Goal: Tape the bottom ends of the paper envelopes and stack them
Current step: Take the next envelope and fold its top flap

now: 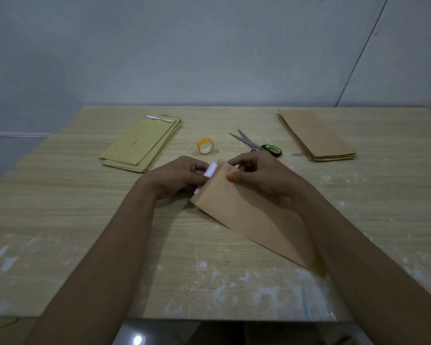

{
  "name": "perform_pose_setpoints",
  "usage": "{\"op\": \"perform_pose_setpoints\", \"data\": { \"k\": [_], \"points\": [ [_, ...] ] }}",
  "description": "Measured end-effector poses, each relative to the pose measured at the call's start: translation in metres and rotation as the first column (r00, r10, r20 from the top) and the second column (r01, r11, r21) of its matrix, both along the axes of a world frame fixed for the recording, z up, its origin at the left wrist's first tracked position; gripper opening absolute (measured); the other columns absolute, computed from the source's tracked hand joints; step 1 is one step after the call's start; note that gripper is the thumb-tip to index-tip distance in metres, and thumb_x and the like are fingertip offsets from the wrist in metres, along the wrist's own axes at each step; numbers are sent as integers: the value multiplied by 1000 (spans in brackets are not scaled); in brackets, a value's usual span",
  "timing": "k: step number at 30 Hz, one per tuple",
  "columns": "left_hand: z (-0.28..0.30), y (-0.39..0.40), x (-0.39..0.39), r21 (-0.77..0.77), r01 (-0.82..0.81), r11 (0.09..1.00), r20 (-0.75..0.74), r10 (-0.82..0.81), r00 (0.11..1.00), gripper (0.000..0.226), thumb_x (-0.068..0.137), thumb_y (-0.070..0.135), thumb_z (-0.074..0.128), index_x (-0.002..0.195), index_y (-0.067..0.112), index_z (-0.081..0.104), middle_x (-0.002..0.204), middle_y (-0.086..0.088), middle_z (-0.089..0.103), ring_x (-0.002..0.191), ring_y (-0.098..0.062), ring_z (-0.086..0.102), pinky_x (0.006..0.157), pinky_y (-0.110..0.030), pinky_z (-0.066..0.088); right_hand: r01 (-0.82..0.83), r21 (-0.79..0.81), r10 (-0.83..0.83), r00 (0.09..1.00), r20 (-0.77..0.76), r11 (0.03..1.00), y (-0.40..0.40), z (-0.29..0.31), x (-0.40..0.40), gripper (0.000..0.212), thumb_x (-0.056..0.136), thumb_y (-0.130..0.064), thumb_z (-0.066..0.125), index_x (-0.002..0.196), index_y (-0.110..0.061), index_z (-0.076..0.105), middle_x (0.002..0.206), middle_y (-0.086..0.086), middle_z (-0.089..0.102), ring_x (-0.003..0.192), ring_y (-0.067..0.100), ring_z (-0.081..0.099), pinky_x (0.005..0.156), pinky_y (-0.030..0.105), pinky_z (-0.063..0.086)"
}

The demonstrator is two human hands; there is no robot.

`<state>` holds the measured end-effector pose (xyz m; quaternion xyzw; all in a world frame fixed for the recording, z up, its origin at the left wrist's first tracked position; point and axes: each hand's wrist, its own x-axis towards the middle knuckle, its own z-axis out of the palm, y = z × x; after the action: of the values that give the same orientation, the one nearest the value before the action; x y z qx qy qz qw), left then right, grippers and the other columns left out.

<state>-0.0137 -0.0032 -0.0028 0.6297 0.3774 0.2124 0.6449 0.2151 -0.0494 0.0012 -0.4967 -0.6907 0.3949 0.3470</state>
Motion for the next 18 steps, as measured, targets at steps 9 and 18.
{"op": "perform_pose_setpoints", "data": {
  "k": [9, 18],
  "points": [
    [-1, 2, 2, 138, 12, 990, -59, -4, 998, 13, 85, -4, 66, 83, 9, 63, 67, 1, 64, 55, -5, 53, 51, -16, 40, -8, -45, 6, 998, -56, 999, -3, 2, -2, 4, 88, -24, 74, 92, -24, 74, 69, -11, 68, 66, 2, 60, 60, 17, 46],
    [3, -3, -1, 18, 100, 995, -50, -99, 994, 34, 84, -1, 67, 115, 13, 70, 93, -10, 75, 62, -10, 63, 50, -17, 46, -40, -61, 35, 996, -84, 997, -5, 4, -5, 16, 85, -27, 75, 97, -18, 75, 75, -10, 69, 73, 5, 62, 65, 20, 48]
  ]
}}
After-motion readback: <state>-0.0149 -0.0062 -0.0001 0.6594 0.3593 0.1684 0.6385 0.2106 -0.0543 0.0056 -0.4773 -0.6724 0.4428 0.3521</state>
